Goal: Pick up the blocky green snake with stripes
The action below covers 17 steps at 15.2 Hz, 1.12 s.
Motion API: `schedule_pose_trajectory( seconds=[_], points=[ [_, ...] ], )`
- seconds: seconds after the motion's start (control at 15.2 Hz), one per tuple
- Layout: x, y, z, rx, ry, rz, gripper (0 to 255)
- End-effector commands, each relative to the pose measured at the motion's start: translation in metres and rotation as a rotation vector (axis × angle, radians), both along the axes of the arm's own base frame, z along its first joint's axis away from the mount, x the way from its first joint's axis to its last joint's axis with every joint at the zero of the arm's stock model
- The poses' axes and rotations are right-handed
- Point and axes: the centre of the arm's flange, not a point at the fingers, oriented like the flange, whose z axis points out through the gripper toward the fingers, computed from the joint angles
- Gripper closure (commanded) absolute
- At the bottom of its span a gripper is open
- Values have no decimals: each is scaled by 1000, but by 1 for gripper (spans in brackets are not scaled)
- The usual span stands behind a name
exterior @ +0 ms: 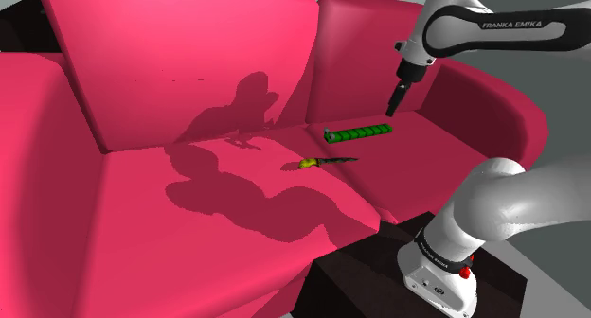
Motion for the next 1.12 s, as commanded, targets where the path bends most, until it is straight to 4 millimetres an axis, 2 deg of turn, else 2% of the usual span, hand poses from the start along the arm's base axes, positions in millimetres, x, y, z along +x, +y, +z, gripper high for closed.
schedule_pose_trajectory(
  seconds=[0.0, 0.53, 1.06],
  points=[
    [7, -20, -15, -2, 2, 68, 0],
    [47, -95, -79, -5, 14, 317, 0],
    [102, -158, -144, -7, 25, 565, 0]
  ],
)
